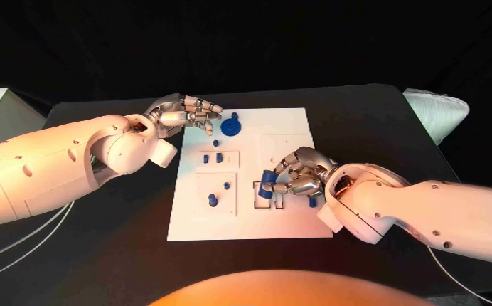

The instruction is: Assemble the parts on the task board

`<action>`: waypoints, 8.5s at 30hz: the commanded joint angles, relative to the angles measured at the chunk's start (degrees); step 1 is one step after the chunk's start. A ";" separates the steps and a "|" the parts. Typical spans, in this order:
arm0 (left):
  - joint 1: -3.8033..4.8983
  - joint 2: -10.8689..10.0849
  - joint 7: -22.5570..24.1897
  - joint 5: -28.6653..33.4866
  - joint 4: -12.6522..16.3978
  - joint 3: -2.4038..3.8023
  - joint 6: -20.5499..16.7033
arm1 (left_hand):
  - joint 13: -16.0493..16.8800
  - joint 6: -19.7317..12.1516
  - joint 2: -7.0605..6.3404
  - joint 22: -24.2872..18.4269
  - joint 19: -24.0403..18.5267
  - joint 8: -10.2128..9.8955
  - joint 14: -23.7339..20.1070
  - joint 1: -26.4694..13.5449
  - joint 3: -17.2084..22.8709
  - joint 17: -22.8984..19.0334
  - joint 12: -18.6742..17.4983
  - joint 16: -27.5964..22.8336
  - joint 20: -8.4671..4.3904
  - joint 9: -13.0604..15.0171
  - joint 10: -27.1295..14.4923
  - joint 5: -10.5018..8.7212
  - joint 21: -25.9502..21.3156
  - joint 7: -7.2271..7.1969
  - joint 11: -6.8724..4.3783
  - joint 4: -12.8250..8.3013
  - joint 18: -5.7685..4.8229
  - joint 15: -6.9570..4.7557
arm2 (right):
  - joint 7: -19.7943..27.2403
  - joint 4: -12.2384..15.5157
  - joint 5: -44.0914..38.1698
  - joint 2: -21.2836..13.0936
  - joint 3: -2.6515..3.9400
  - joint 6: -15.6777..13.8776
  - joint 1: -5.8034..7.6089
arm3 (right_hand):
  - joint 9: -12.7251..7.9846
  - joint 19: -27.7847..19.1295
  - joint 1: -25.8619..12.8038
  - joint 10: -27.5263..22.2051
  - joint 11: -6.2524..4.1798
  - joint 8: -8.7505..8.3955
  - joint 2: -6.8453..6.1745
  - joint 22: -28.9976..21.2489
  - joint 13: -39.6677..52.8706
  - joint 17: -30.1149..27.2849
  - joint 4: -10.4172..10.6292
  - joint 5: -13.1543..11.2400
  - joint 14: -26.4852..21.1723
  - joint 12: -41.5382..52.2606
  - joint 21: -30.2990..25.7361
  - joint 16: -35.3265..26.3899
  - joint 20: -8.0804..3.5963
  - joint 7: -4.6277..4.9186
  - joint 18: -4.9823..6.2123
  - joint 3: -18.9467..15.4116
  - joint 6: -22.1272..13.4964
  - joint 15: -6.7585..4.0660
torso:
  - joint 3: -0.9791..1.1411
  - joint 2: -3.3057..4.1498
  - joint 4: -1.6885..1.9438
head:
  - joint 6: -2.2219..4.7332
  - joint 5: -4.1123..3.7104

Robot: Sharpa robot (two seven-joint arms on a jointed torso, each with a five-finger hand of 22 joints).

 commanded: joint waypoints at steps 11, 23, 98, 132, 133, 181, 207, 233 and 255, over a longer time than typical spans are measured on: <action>0.03 0.33 -0.45 -0.40 -0.06 -0.01 1.45 | -0.08 -0.38 0.47 -0.07 0.22 -0.33 -0.12 0.11 0.16 -0.04 -0.29 -0.19 -0.04 -0.08 -0.44 0.28 -0.22 0.13 -0.13 0.26 0.75 0.31 | -8.04 -0.45 3.83 -0.38 -0.09 18.91 0.86 | 0.23 3.43 -2.95 2.66 0.02 0.37 -0.30 12.12 11.34 15.08 -1.93 -0.25 6.08 0.17 0.32 0.24 -0.30 -0.40 0.50 2.88 0.94 -0.04 | 0.02 -0.04 0.00 | 0.07 -0.07; 0.03 0.28 -0.68 -0.53 -0.03 -0.04 1.68 | -0.08 -0.38 0.47 -0.07 0.22 -0.33 -0.12 0.11 0.16 -0.04 -0.29 -0.19 -0.04 -0.08 -0.44 0.28 -0.22 0.13 -0.13 0.26 0.75 0.31 | -7.71 -3.05 -3.61 1.18 -0.12 13.05 0.86 | 0.30 3.53 -3.36 2.87 -0.01 0.45 -0.69 12.24 11.56 15.08 -1.96 -0.23 6.08 0.50 0.81 0.24 -0.30 -0.44 0.42 2.89 1.05 -0.04 | 0.06 0.13 0.14 | 0.12 -0.06; 0.03 0.28 -1.67 -0.84 -0.22 -0.10 2.51 | -0.05 -0.58 0.52 -0.08 0.19 -0.47 -0.17 0.08 0.26 -0.05 -0.27 -0.25 0.04 -0.15 -0.71 0.28 -0.28 0.25 -0.01 0.37 0.73 0.42 | -7.69 -4.71 -6.64 4.47 -0.15 7.76 0.64 | 2.36 3.83 -14.33 3.43 -0.28 2.33 2.96 12.52 12.13 15.08 -1.60 -16.09 6.08 1.13 2.10 0.24 -0.48 -0.80 0.22 -13.74 1.23 -0.27 | 0.05 0.05 0.04 | -0.12 -0.11; 0.03 0.30 -1.74 -0.88 -0.27 -0.20 2.48 | -0.04 -0.59 0.62 -0.09 0.19 -0.48 -0.16 0.03 0.32 -0.04 -0.23 -0.26 0.06 -0.16 -0.76 0.29 -0.31 0.27 0.01 0.47 0.73 0.44 | -1.84 -3.20 -11.41 3.16 -0.18 3.63 0.35 | 3.16 3.76 -9.15 3.28 -0.24 2.86 4.51 12.45 12.00 15.08 -1.90 -14.33 6.08 0.79 1.78 0.24 -0.46 -0.75 0.27 -14.58 0.27 -0.26 | 0.07 0.05 0.04 | 0.00 0.01; 0.03 0.30 -1.73 -0.88 -0.27 -0.20 2.47 | -0.04 -0.59 0.62 -0.09 0.19 -0.48 -0.16 0.03 0.32 -0.04 -0.23 -0.26 0.06 -0.16 -0.76 0.29 -0.31 0.27 0.01 0.47 0.73 0.44 | -1.66 -3.19 -11.75 3.13 -0.18 3.53 0.35 | 3.15 3.76 -8.81 3.27 -0.23 2.84 4.45 12.45 12.00 15.08 -1.90 -14.32 6.08 0.77 1.80 0.24 -0.46 -0.74 0.27 -14.57 0.25 -0.25 | 0.07 0.05 0.04 | 0.00 0.01; 0.03 0.00 -1.78 -0.88 -0.15 -0.31 2.35 | -0.02 -0.52 1.74 -0.04 0.21 -0.47 -0.18 0.00 1.10 -0.04 -0.10 -0.31 0.08 -0.18 -0.86 0.39 -0.29 0.28 0.01 1.03 0.75 0.45 | 9.92 -7.42 -25.97 5.00 -0.79 7.90 -2.00 | -5.80 3.80 3.79 3.44 1.54 -8.34 8.03 12.71 12.34 15.08 -3.39 -18.79 6.08 1.29 3.09 0.24 0.93 1.44 0.09 19.70 1.31 1.27 | 0.09 0.05 0.05 | -0.63 0.44; 0.03 -0.02 -1.85 -0.85 -0.15 -0.31 2.23 | -0.03 -0.49 2.30 0.02 0.18 -0.49 -0.20 -0.08 1.69 -0.04 -0.05 -0.34 0.07 -0.21 -0.94 0.45 -0.26 0.27 0.01 1.37 0.76 0.45 | 8.91 -8.84 -30.48 5.13 -0.79 5.90 -2.20 | -4.84 3.79 0.58 3.44 1.45 -6.77 6.35 12.72 12.26 15.08 -6.54 -23.85 6.08 1.15 3.17 0.24 0.79 1.38 0.07 28.49 1.01 1.17 | 0.08 0.02 0.03 | -0.65 0.57; 0.02 0.04 -1.78 -0.84 -0.47 -0.34 2.16 | -0.03 -0.50 2.39 0.03 0.17 -0.49 -0.21 -0.08 1.84 -0.04 -0.05 -0.34 0.07 -0.21 -0.96 0.46 -0.25 0.27 0.01 1.42 0.77 0.45 | 28.73 -9.30 -34.46 3.34 -0.78 7.26 1.00 | -6.66 2.61 5.41 1.84 -0.03 -11.50 -4.62 11.99 11.50 15.08 -18.52 -13.19 6.08 -0.14 0.04 0.24 0.35 0.37 0.67 23.07 -4.65 0.25 | 0.12 -0.02 0.03 | -0.29 0.81; 0.01 0.01 -1.73 -0.84 -0.59 -0.45 2.32 | -0.03 -0.51 2.38 0.08 0.14 -0.51 -0.23 -0.06 2.02 -0.04 -0.03 -0.35 0.05 -0.23 -0.99 0.46 -0.21 0.26 0.00 1.41 0.77 0.43 | 22.23 -7.51 -63.12 6.07 -1.45 21.46 5.01 | -6.97 2.41 5.75 -0.99 -2.03 -12.65 -4.64 12.00 9.64 13.51 -21.41 -13.35 5.34 -3.01 0.06 -0.95 -1.25 -2.77 0.66 22.25 -7.69 -1.37 | 0.09 0.06 0.08 | -0.42 1.20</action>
